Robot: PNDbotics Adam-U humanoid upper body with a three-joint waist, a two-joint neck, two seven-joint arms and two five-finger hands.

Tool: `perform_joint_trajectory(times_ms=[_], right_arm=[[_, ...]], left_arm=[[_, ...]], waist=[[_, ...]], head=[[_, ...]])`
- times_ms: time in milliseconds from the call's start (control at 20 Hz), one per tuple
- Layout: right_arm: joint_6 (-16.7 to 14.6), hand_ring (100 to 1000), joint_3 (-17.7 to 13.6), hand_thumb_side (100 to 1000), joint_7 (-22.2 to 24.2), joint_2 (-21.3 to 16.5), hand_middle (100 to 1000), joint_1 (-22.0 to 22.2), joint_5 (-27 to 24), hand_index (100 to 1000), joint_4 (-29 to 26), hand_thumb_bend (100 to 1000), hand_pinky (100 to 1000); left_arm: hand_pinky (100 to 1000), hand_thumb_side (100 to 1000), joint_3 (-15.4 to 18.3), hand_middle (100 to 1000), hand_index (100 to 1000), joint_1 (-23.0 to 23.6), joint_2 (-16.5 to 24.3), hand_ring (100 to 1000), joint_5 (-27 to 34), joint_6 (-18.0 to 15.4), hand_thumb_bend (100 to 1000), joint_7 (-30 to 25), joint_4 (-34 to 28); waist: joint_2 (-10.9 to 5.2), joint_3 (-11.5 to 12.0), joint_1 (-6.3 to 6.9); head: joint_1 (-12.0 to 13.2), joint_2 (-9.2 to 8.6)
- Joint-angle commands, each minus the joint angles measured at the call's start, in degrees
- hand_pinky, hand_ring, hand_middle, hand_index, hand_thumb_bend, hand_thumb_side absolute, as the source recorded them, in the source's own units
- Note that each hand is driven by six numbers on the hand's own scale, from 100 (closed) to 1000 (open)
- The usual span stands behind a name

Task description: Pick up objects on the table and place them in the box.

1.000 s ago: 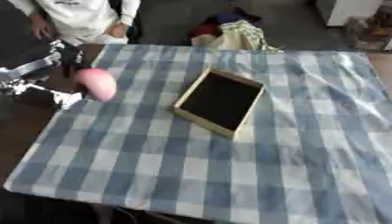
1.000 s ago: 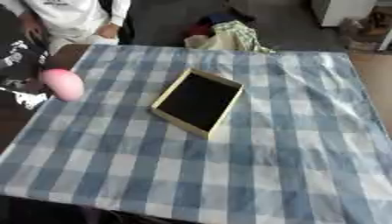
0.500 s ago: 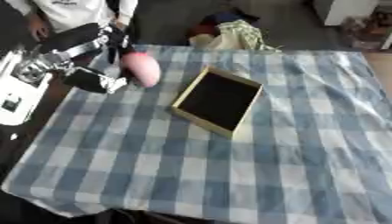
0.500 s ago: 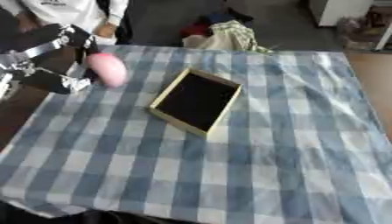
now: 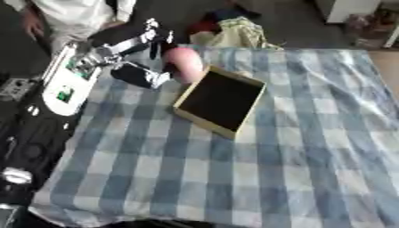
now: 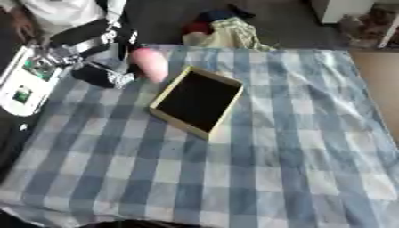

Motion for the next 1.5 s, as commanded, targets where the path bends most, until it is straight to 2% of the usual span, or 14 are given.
perform_joint_trajectory(times_ms=[50, 400, 650, 900, 1000, 1150, 1400, 1500], right_arm=[[-0.15, 565, -0.14, 919, 0.27, -0.69, 669, -0.73, -0.72, 723, -1.17, 100, 767], [-0.30, 564, -0.04, 919, 0.64, -0.13, 667, -1.42, -1.22, 722, -1.17, 100, 766], [-0.39, 563, 0.04, 919, 0.89, 0.28, 666, -1.80, -1.62, 721, -1.17, 100, 765], [-0.40, 562, 0.04, 920, 1.14, 0.49, 664, -1.94, -1.92, 721, -1.17, 100, 764], [-0.37, 562, 0.02, 920, 1.20, 0.54, 664, -1.98, -1.99, 720, -1.17, 100, 764], [-0.35, 562, 0.03, 920, 1.32, 0.64, 663, -2.02, -2.10, 720, -1.17, 100, 764], [-0.26, 561, -0.03, 921, 1.50, 0.81, 663, -1.93, -2.17, 720, -1.17, 100, 763], [-0.21, 561, -0.06, 921, 1.61, 0.89, 662, -1.90, -2.19, 720, -1.17, 100, 763]], left_arm=[[422, 156, 0.27, 481, 621, -2.18, -1.88, 520, -3.71, -0.54, 100, 1.98, 1.92], [418, 181, 1.67, 478, 617, -4.00, -6.47, 516, -10.34, -1.10, 100, 6.88, 8.73], [437, 100, 1.72, 496, 639, -5.73, -8.93, 536, -16.53, -2.12, 100, 9.46, 11.59], [452, 100, 2.37, 496, 655, -7.04, -9.91, 551, -25.26, -2.66, 104, 13.75, 15.58], [465, 100, 2.55, 506, 668, -7.13, -10.10, 562, -27.44, -3.07, 132, 15.23, 17.01], [524, 100, 2.52, 565, 730, -7.21, -10.25, 605, -30.02, -4.21, 234, 16.91, 18.21], [546, 100, 2.78, 597, 760, -7.18, -10.40, 627, -33.89, -4.39, 278, 19.65, 18.84], [573, 100, 2.79, 623, 789, -7.10, -10.43, 661, -34.95, -4.47, 299, 20.20, 19.23]], waist=[[-0.38, -0.23, -0.23], [0.37, -1.24, -0.60], [0.79, -1.90, -0.73], [1.03, -2.26, -0.57], [1.09, -2.35, -0.52], [1.09, -2.42, -0.49], [1.05, -2.51, -0.47], [1.05, -2.53, -0.43]], head=[[0.46, 0.37], [0.70, 0.37], [1.17, 0.37], [1.19, 0.37], [1.12, 0.37], [1.05, 0.37], [0.98, 0.37], [0.94, 0.37]])
